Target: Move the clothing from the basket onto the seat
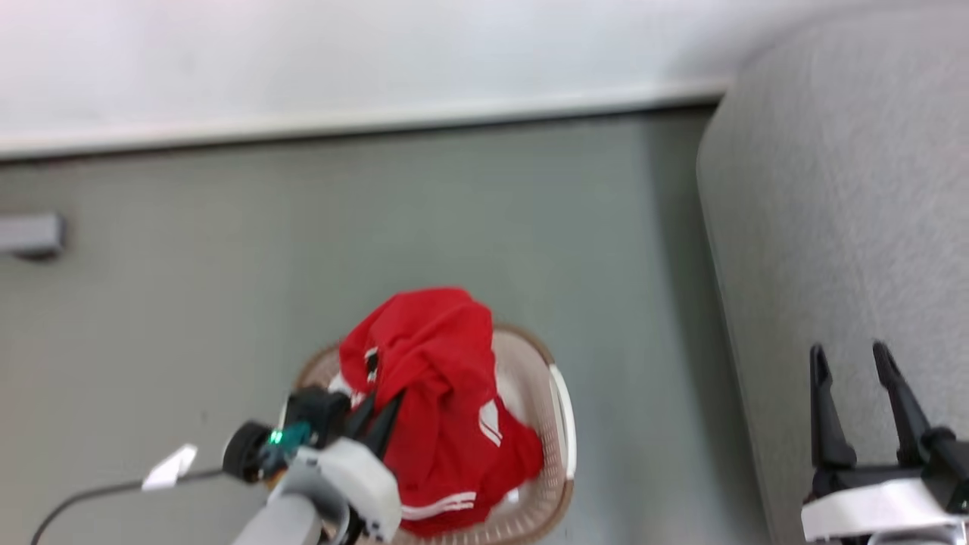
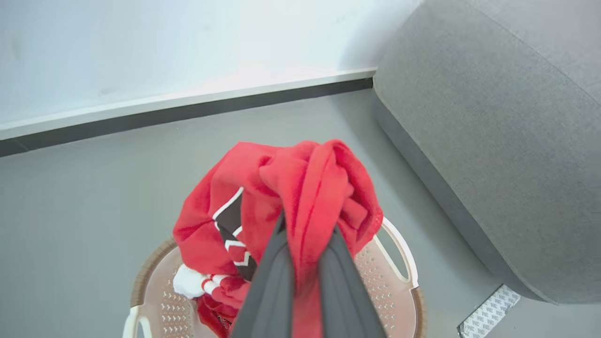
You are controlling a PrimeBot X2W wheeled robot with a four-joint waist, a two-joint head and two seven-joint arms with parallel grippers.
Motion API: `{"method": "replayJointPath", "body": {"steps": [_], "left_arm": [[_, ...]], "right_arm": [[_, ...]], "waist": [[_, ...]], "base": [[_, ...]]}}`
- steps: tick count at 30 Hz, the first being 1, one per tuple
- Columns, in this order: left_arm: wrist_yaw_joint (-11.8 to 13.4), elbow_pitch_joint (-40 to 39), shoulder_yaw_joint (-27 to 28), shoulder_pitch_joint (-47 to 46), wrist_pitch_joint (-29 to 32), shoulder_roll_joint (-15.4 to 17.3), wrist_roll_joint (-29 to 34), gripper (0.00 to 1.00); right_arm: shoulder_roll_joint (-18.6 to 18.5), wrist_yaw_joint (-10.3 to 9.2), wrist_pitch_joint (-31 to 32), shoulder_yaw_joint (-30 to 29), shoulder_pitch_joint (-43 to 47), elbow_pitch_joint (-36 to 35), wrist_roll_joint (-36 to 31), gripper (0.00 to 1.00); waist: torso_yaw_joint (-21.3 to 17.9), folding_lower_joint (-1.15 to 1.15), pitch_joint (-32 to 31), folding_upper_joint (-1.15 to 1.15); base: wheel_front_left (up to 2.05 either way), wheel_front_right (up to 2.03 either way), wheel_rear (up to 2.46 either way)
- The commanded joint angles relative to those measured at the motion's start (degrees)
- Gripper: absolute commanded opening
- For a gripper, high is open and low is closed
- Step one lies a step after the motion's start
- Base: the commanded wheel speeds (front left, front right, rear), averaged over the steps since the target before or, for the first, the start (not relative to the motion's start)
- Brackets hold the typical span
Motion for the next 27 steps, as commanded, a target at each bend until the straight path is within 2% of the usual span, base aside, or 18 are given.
{"method": "replayJointPath", "body": {"steps": [1, 11, 18, 27], "left_arm": [[0.44, -1.60, 0.75, 2.65, -0.04, 0.41, -0.36, 0.00], [2.99, -12.31, 6.31, 15.14, -0.05, 1.91, -0.20, 0.00], [3.65, -17.13, 9.40, 19.72, -0.05, 2.54, 0.80, 0.00], [3.86, -18.99, 12.06, 22.29, -0.05, 3.04, 1.27, 0.00]], "right_arm": [[-0.21, -0.21, 0.05, -0.32, 1.81, 0.39, -0.52, 1.00], [-0.19, -0.21, 0.06, 0.11, 8.42, 1.93, -1.77, 1.00], [-0.19, -0.21, 0.06, 0.63, 10.85, 2.27, -2.50, 1.00], [-0.19, -0.21, 0.06, 0.74, 12.74, 2.14, -3.46, 1.00]], "waist": [[2.11, 0.01, -7.60, -0.01], [2.65, 0.01, -19.25, -0.01], [2.96, 0.01, -23.32, -0.01], [3.24, 0.01, -25.97, -0.01]], "base": [[0.00, 0.00, 0.00], [0.00, 0.00, 0.00], [0.00, 0.00, 0.00], [0.00, 0.00, 0.00]]}}
